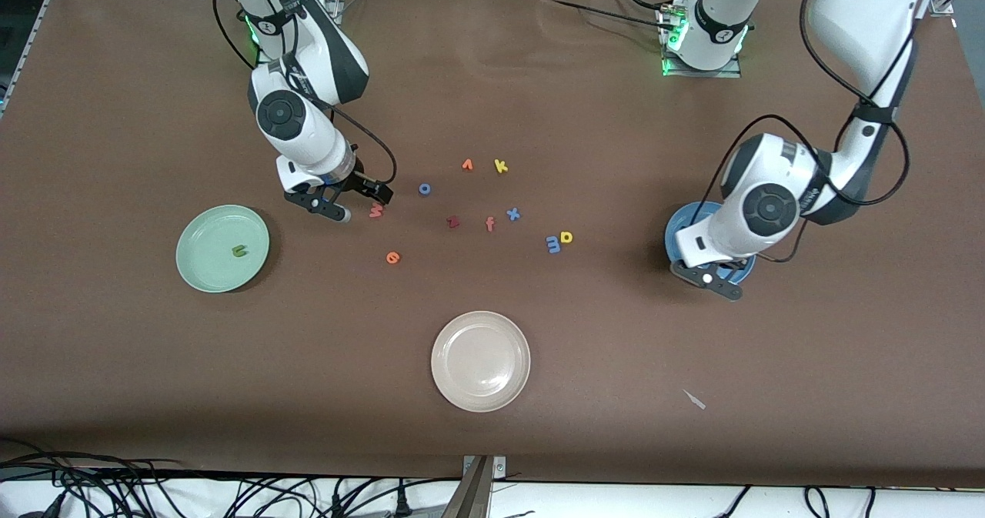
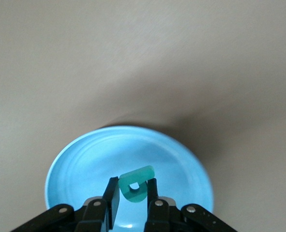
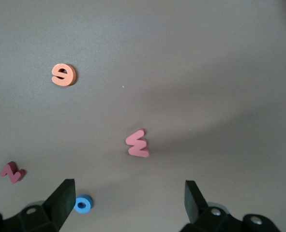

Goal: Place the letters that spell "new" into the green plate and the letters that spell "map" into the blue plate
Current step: 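Place the cyan b on the blue plate with the left gripper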

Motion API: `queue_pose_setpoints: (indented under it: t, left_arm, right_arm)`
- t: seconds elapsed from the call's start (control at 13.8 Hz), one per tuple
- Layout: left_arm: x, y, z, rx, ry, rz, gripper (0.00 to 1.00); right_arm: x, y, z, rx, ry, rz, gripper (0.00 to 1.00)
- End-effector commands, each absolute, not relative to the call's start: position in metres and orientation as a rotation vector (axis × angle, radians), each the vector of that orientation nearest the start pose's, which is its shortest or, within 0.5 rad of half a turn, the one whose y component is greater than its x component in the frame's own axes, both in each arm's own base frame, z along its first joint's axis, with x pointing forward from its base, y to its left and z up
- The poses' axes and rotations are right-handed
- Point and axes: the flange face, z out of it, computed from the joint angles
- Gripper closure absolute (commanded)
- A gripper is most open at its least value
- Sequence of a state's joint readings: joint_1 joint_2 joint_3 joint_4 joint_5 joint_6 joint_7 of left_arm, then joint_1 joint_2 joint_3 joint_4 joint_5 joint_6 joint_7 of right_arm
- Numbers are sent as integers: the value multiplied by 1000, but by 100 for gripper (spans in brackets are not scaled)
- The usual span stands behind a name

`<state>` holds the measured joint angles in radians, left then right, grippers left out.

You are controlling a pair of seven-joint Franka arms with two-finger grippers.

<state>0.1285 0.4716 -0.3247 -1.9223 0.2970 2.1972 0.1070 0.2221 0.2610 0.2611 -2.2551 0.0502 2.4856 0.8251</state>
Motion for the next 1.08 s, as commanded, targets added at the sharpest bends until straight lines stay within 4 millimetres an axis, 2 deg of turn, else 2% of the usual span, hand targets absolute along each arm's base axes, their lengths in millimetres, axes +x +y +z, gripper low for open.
queue_pose_setpoints:
  t: [0.0, 0.07, 0.22, 0.29, 0.36, 0.51, 0.65, 0.72, 0.87, 1.01]
  left_arm:
    - [592, -93, 232, -2934, 766, 283, 43]
    - [592, -92, 232, -2933, 768, 285, 1]
    - [592, -110, 241, -2941, 784, 266, 0]
    - [589, -135, 250, -2946, 826, 241, 0]
    - [589, -155, 259, -2969, 799, 207, 0]
    - [585, -206, 272, -3072, 592, 169, 0]
    - [580, -245, 270, -3100, 495, 165, 0]
    - [571, -267, 264, -3106, 439, 177, 0]
    - [543, -321, 252, -3104, 333, 184, 0]
    - [520, -357, 237, -3103, 367, 199, 0]
  right_arm:
    - [476, 256, 221, -2988, 607, 77, 0]
    - [476, 258, 211, -2978, 604, 67, 0]
    - [480, 254, 193, -2985, 579, 51, 0]
    - [482, 247, 185, -3010, 559, 45, 0]
    - [485, 247, 188, -3016, 554, 38, 0]
    - [483, 247, 187, -3042, 540, 80, 0]
    - [483, 246, 183, -3043, 551, 92, 1]
    - [483, 246, 183, -3041, 558, 92, 1]
    - [482, 247, 180, -3043, 556, 99, 5]
    - [481, 249, 177, -3042, 552, 101, 9]
